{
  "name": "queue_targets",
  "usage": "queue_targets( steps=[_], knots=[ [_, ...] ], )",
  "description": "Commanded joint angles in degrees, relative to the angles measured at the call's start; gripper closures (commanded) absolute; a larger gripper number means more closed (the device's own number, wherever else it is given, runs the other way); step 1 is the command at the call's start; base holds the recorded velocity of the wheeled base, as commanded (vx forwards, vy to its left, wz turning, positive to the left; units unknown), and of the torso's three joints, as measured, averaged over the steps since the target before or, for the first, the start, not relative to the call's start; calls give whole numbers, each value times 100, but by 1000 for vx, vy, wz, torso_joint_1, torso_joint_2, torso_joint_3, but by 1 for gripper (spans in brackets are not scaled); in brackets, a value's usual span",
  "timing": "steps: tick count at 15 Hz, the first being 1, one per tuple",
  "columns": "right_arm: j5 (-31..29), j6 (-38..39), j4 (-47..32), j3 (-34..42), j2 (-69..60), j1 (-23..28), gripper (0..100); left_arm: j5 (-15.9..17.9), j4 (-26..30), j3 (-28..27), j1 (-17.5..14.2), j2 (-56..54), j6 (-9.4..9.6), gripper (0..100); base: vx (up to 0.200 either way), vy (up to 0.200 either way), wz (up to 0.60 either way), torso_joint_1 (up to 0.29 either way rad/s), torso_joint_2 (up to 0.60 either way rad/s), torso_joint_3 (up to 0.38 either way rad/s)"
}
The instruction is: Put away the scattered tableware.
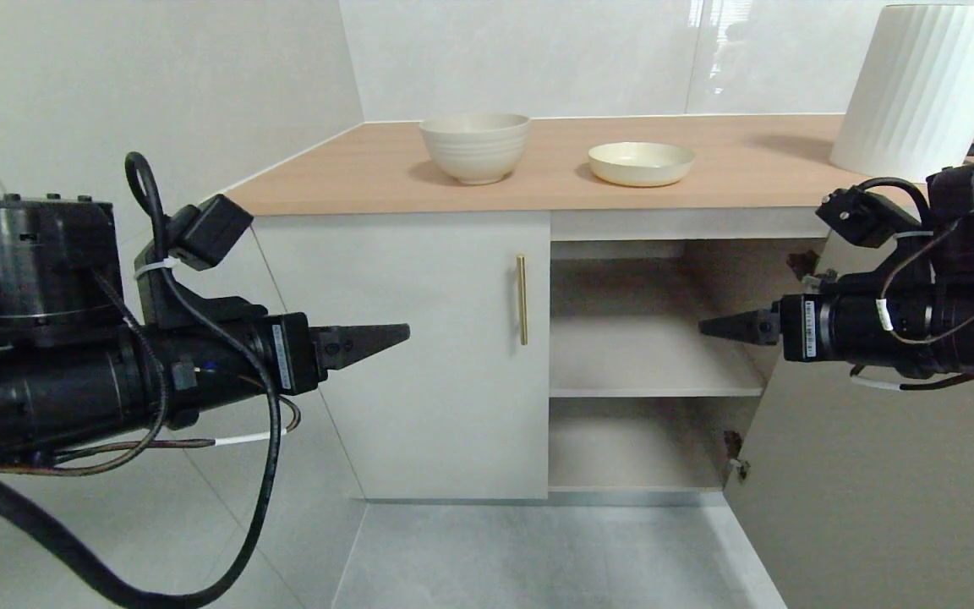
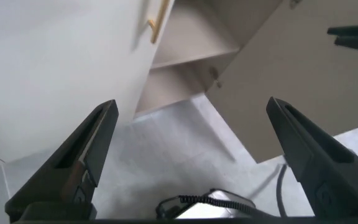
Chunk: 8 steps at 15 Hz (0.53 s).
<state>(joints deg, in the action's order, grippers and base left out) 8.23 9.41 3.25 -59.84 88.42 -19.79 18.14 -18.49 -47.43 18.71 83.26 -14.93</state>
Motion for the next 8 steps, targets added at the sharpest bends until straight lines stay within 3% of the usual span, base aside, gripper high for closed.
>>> queue_targets(
  steps=[1,3,6,8],
  knots=[
    [3,-1,-79,8,-237,1,0,5,21,6,-61,-196,-1,0,0,0,0,0,0,0],
    [12,-9,-466,-54,-422,-8,0,32,30,6,-87,-363,-1,0,0,0,0,0,0,0],
    [21,-27,-1160,-247,-756,-52,0,216,39,15,-166,-486,-10,0,200,0,0,-2,1,4],
    [21,-27,-1204,-238,-791,-104,0,251,39,15,-193,-486,-10,0,200,0,0,-2,0,2]
  ],
)
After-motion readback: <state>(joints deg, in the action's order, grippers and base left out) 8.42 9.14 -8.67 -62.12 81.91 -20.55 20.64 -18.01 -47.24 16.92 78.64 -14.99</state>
